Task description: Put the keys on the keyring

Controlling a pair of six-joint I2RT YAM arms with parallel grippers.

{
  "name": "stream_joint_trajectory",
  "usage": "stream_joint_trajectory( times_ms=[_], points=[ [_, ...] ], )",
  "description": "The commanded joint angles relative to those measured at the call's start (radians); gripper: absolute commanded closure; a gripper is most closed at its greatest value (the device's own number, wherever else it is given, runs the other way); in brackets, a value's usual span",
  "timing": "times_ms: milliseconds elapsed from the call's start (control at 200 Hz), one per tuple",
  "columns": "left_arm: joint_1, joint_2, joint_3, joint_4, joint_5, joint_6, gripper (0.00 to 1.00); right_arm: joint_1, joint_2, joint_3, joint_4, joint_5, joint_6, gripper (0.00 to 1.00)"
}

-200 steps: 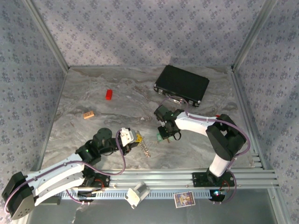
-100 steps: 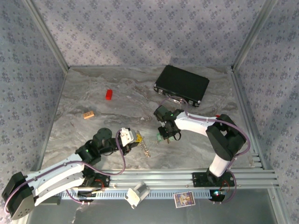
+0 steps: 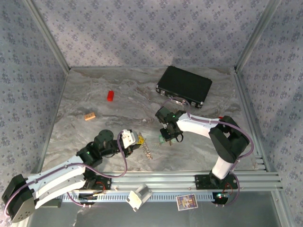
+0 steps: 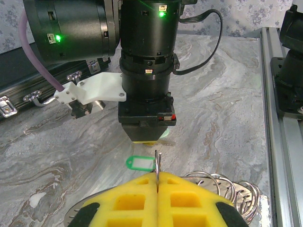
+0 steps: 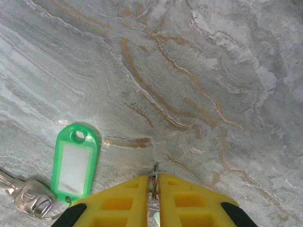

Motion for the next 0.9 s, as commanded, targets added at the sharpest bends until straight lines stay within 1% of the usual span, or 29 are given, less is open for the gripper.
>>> stream_joint_trajectory(
  times_ms=[0,210,370,420,530,715,895],
  points=[
    [-0.008,-0.021,0.005,0.04,0.02,0.0,1.0,0.006,0.004,0.025,-0.027,0.018,0.006,0.87],
    [-0.007,-0.027,0.007,0.032,0.016,0.007,1.0,0.006,0.016,0.026,-0.024,0.015,0.004,0.88],
    [-0.008,-0.025,0.007,0.031,0.016,0.006,1.0,0.007,0.014,0.027,-0.024,0.019,0.003,0.96],
    [-0.007,-0.024,0.007,0.033,0.016,0.006,1.0,0.007,0.009,0.029,-0.027,0.022,0.004,1.0],
    [-0.008,-0.024,0.009,0.032,0.015,-0.003,1.0,0.013,-0.022,0.026,-0.03,0.039,-0.01,1.0],
    [-0.008,-0.013,0.019,0.027,0.007,-0.038,1.0,0.042,-0.163,-0.015,0.012,0.097,-0.077,1.0],
    [-0.008,0.01,0.024,0.03,-0.015,-0.064,1.0,0.046,-0.357,-0.123,0.166,0.012,-0.235,1.0]
  ],
)
